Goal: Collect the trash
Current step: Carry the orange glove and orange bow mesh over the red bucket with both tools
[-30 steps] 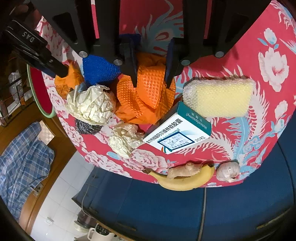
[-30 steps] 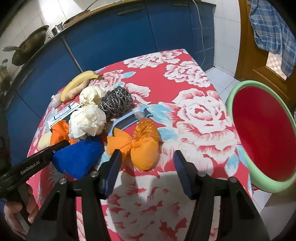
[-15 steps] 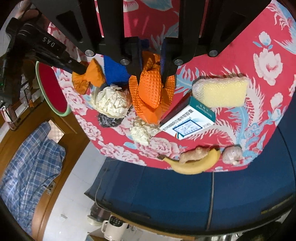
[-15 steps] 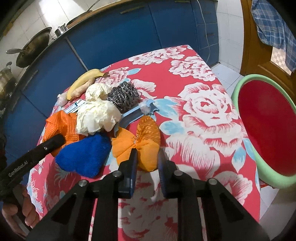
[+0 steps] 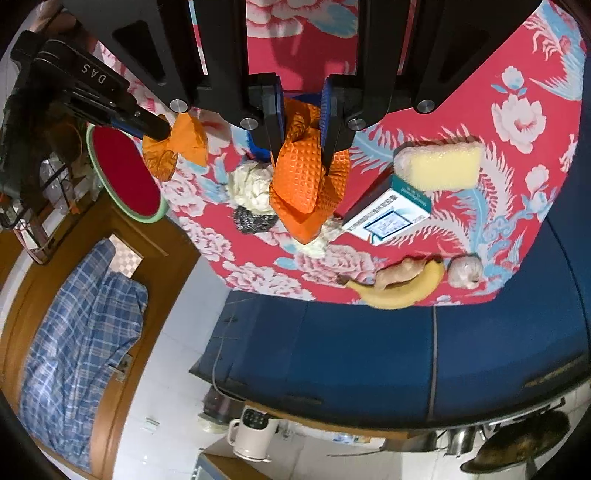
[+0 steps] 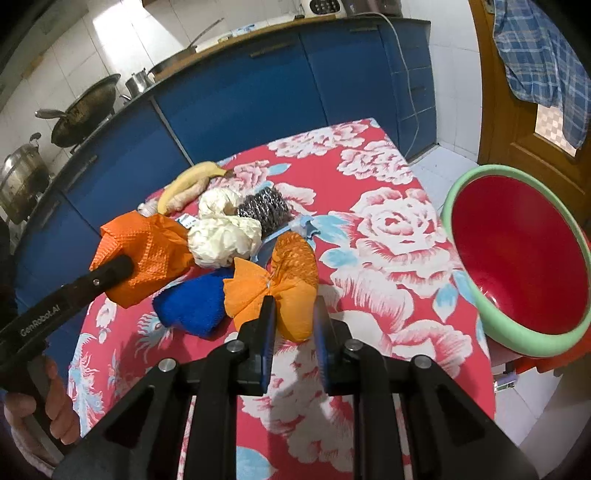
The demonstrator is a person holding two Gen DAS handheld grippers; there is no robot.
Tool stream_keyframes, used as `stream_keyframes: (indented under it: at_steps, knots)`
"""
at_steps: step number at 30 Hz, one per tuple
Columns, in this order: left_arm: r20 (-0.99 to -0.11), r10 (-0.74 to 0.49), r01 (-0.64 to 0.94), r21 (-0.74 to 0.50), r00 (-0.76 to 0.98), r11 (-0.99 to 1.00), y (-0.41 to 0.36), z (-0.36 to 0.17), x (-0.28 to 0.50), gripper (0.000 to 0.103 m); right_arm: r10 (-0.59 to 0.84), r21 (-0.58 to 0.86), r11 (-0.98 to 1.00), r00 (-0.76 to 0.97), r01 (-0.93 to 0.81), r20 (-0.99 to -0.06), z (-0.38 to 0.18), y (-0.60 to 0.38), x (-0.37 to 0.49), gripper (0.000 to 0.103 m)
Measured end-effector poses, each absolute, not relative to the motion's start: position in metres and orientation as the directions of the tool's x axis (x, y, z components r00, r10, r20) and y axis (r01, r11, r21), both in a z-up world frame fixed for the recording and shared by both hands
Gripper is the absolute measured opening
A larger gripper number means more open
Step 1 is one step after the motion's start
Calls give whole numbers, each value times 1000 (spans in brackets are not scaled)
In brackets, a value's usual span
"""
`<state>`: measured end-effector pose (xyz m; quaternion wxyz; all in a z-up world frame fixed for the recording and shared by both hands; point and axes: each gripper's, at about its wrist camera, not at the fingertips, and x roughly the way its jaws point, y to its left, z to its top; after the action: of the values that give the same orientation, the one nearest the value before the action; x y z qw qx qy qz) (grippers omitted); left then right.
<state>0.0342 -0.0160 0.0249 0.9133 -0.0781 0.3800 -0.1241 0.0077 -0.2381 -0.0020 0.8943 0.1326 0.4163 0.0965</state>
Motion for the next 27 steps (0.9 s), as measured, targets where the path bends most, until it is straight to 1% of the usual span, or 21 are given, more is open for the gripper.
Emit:
stream_keyframes:
  at_steps: [13,27]
  knots:
    - [-628,-308,212,-225,715,951,-32,54,18,14,266,334,942,706,-44,-656,28,-262,-21,22]
    - [-602,-375,324,-197,705,925,-84,75,24,14,197,350,936,761,42,-618,44,-308,-38,22]
